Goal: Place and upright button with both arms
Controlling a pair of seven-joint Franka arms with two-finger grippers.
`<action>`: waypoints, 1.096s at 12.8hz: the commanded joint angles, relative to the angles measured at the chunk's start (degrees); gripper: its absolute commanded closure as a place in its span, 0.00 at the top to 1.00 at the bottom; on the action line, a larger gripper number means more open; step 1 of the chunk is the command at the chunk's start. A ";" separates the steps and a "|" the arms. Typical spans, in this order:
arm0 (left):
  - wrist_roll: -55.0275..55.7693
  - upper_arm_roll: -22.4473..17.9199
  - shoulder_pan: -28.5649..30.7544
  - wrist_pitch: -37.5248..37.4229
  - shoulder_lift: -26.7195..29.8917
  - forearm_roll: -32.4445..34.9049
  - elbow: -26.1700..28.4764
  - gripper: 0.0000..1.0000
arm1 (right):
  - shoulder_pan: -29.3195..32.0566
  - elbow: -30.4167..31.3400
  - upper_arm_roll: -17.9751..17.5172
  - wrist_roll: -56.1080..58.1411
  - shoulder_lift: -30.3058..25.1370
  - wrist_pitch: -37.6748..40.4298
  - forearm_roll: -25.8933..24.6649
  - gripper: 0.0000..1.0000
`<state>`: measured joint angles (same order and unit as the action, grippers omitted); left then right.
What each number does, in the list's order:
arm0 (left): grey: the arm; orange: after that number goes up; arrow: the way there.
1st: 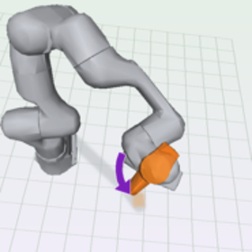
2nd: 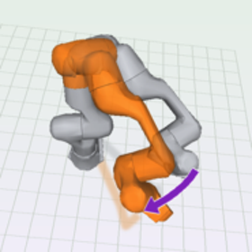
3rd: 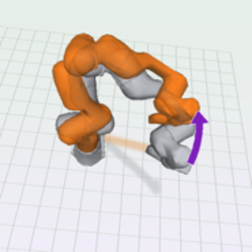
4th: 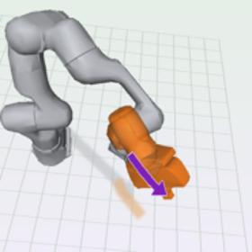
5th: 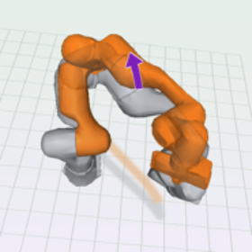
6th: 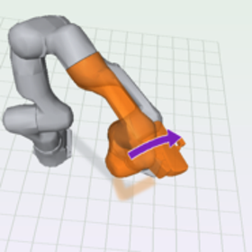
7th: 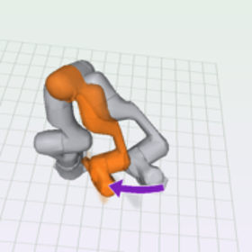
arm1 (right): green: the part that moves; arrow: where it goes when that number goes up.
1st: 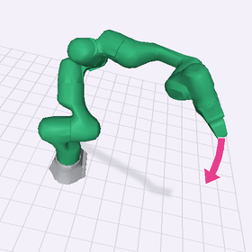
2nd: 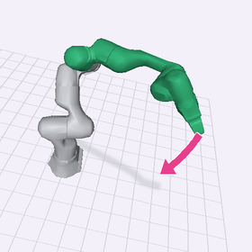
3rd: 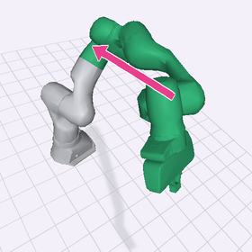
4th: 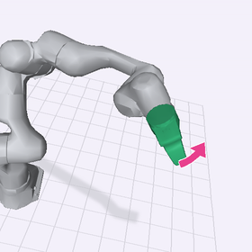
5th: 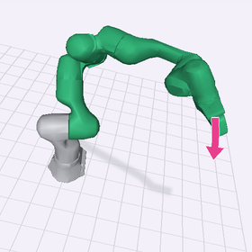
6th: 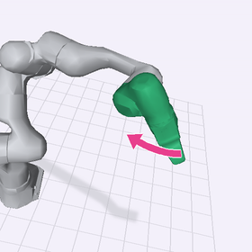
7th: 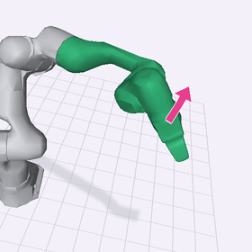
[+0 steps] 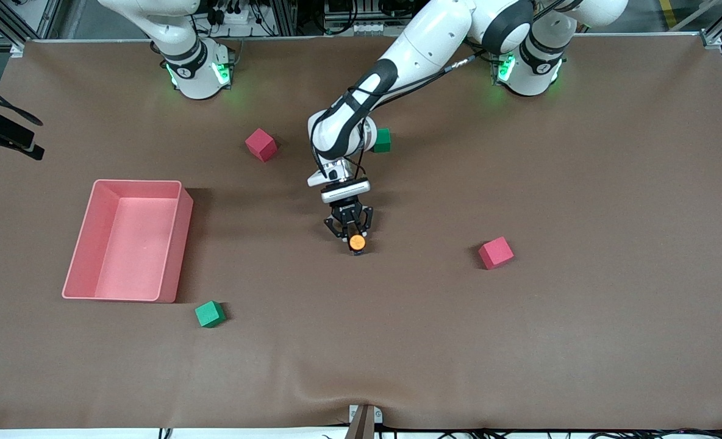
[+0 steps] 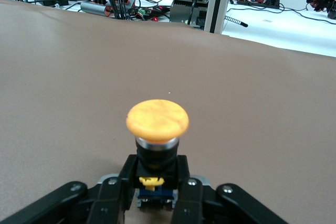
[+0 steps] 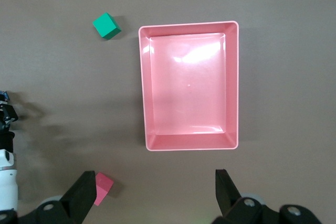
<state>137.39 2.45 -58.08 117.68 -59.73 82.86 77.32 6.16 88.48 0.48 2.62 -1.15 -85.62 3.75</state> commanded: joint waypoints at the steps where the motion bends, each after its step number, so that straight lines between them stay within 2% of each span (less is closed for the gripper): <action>1: 2.54 0.10 -0.10 -0.08 -0.83 2.22 -1.82 1.00 | 0.87 -0.76 0.05 0.54 0.18 0.02 1.78 1.00; 2: 2.36 0.45 -0.10 -0.17 -0.57 1.95 -1.73 1.00 | 0.96 -0.76 0.05 0.63 0.18 0.02 1.79 1.00; 4: 1.75 0.71 -0.54 -0.17 0.57 -2.94 -1.82 1.00 | 0.79 -0.76 0.05 0.63 0.18 0.02 1.79 1.00; 6: -2.19 0.72 -2.64 -2.26 3.90 -12.41 -1.99 1.00 | 0.43 -0.76 0.05 0.63 0.18 0.19 1.70 1.00; 9: -10.28 0.80 -3.53 -5.79 10.40 -25.61 -2.35 1.00 | 0.34 -0.67 -0.04 0.63 0.18 0.11 1.70 1.00; 14: -20.64 0.19 -2.31 -5.97 22.53 -41.79 -2.26 1.00 | 0.61 -0.50 -0.04 0.63 0.18 -0.07 1.61 1.00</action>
<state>120.27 2.91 -61.30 112.06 -41.28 45.55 73.10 6.23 88.46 0.54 2.66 -1.12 -85.68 4.45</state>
